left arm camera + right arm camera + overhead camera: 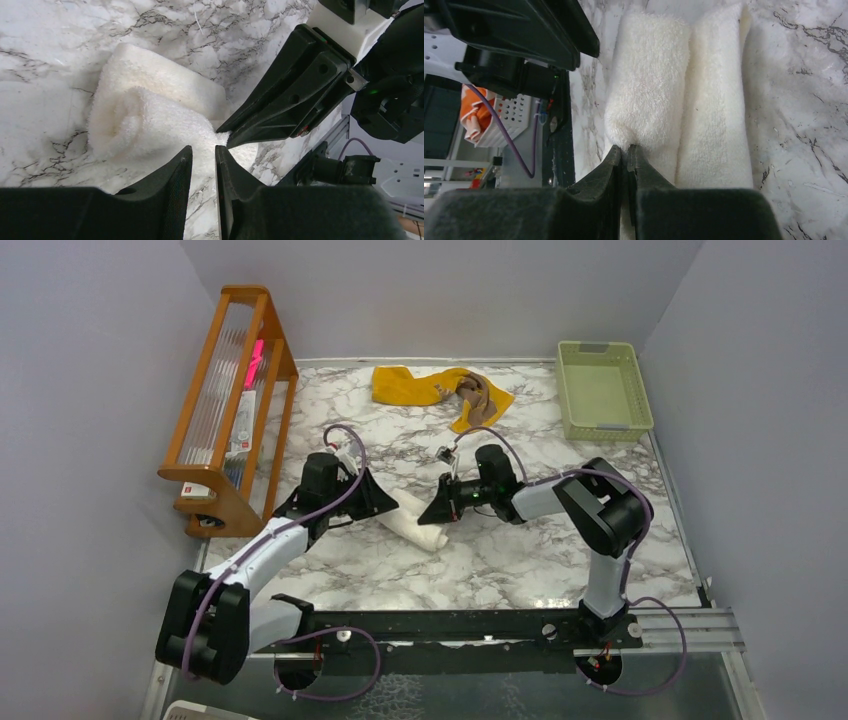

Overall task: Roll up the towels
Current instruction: Roll the towel at the center of the board.

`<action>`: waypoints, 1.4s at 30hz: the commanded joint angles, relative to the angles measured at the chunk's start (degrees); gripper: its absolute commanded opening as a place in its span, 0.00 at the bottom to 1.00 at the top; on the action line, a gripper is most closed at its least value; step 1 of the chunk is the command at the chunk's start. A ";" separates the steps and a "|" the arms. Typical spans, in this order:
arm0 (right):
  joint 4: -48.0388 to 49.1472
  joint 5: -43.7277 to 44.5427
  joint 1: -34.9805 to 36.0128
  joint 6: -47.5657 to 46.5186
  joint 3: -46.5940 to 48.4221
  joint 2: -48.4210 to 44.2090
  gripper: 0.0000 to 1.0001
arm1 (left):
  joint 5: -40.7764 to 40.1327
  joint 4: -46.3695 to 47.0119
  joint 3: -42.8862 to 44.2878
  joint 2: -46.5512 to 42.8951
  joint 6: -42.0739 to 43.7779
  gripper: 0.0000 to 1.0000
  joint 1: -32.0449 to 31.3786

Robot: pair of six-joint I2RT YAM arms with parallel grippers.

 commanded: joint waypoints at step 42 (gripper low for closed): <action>-15.19 63.29 30.17 -59.68 -4.49 -13.34 0.48 | -8.11 3.87 5.43 22.69 0.71 0.23 -4.92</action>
